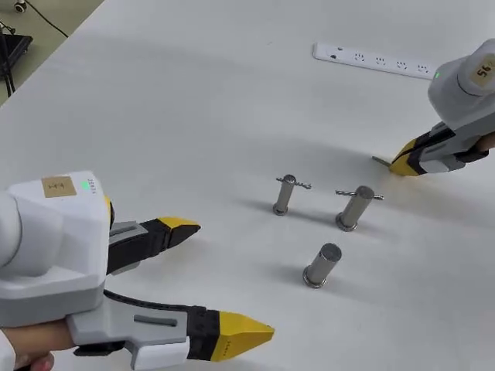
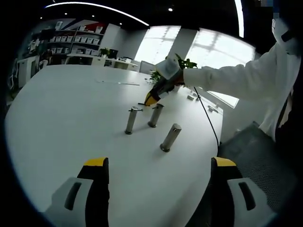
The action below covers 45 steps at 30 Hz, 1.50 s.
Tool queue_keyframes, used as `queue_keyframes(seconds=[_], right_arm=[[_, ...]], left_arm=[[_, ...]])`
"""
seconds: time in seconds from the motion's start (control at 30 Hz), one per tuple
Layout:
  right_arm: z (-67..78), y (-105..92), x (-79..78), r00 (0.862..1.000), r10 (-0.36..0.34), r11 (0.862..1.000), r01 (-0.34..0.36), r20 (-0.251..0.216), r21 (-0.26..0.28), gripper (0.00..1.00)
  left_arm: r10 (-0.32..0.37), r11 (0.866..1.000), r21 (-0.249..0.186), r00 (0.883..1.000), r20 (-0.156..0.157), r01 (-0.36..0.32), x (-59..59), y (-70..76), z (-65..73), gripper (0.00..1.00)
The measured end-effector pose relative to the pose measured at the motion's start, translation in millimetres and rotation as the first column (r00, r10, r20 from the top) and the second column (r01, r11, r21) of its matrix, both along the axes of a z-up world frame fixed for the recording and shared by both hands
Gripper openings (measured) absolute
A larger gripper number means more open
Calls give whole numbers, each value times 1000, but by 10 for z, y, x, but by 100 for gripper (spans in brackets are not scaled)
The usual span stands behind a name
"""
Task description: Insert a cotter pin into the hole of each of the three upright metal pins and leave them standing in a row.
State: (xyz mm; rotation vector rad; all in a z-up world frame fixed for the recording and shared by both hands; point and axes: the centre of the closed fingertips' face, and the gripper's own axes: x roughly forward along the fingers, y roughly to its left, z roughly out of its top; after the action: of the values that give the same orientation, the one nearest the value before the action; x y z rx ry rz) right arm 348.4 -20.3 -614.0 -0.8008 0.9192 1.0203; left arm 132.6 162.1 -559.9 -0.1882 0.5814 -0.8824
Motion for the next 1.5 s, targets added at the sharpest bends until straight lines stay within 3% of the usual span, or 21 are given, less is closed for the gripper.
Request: queue_keyframes(seconds=[0.17,0.27,0.43,0.5,0.57,0.7,0.73,0.87,0.93,1.0,1.1,1.23,1.3,1.37,1.5], right_arm=[[9,15,-25,999,32,999,-31,29,-12,0],[29,48,-69,1000,25,1000,-25,7,10,0],[111,36,-56,999,33,999,-33,26,26,0],[166,32,-90,998,41,999,-43,45,28,0],[221,29,-82,998,34,998,-37,59,53,0],[343,11,-128,994,23,997,-31,107,73,0],[430,38,-150,990,20,995,-34,141,97,0],[649,63,-239,979,-5,987,-28,202,159,0],[764,80,-305,971,-10,983,-35,239,181,0],[883,95,-375,962,-16,978,-41,273,203,0],[1030,112,-463,950,-36,969,-42,310,243,0],[1217,155,-610,931,-48,961,-56,362,272,0],[1256,170,-663,926,-45,959,-65,374,276,0],[1267,193,-738,923,-38,957,-76,383,279,0],[1266,233,-871,911,-18,960,-100,412,262,0]], left_arm=[[18,1000,-21,1000,-5,-18,28,0,9,88],[20,1000,-18,1000,-1,-20,35,6,13,88],[27,999,-24,1000,7,-27,61,10,44,87],[19,1000,-21,1000,7,-19,70,-4,60,86],[33,999,-29,999,35,-32,122,-10,120,85],[37,998,-50,999,39,-35,164,-35,199,85],[31,999,-45,999,43,-29,171,-46,209,85],[24,999,-47,999,48,-22,196,-70,257,84],[26,998,-61,998,52,-23,216,-84,302,81],[40,996,-79,996,81,-33,268,-96,376,79],[43,993,-111,995,85,-33,322,-126,466,79],[18,997,-80,993,118,-8,415,-182,542,74],[24,996,-88,992,123,-13,485,-208,590,66],[27,989,-147,994,108,-11,528,-270,679,57],[17,981,-192,996,86,0,604,-382,796,54]])
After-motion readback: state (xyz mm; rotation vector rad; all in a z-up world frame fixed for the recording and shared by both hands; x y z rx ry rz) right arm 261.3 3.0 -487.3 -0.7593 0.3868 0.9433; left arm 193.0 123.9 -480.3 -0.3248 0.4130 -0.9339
